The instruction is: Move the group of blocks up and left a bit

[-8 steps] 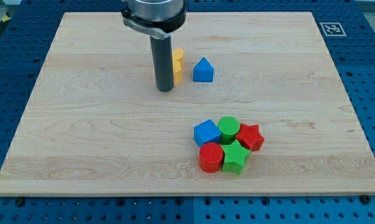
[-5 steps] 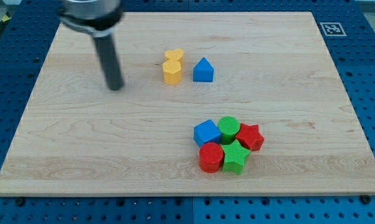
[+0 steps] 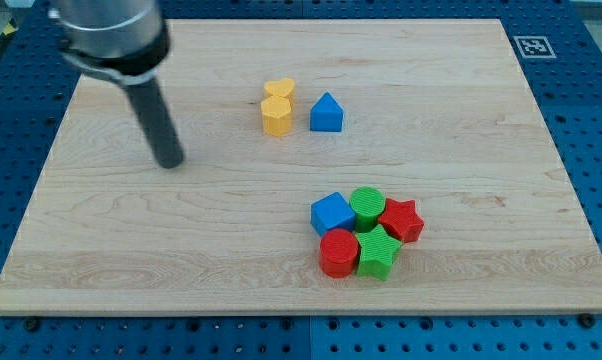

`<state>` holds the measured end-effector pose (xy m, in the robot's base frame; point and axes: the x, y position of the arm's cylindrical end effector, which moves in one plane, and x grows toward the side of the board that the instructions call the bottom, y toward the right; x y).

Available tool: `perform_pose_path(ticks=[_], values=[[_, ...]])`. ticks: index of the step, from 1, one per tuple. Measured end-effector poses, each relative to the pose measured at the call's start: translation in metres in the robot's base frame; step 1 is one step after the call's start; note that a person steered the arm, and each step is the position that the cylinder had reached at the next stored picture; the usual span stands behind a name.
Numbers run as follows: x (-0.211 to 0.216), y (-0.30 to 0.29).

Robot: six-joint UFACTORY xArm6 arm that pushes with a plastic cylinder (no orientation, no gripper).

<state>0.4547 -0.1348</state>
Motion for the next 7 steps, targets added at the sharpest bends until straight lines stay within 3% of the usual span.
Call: perform_pose_path(ticks=[2, 4, 5, 7], values=[[0.007, 0.148], [0.052, 0.322], [0.088, 0.344], [0.141, 0.313]])
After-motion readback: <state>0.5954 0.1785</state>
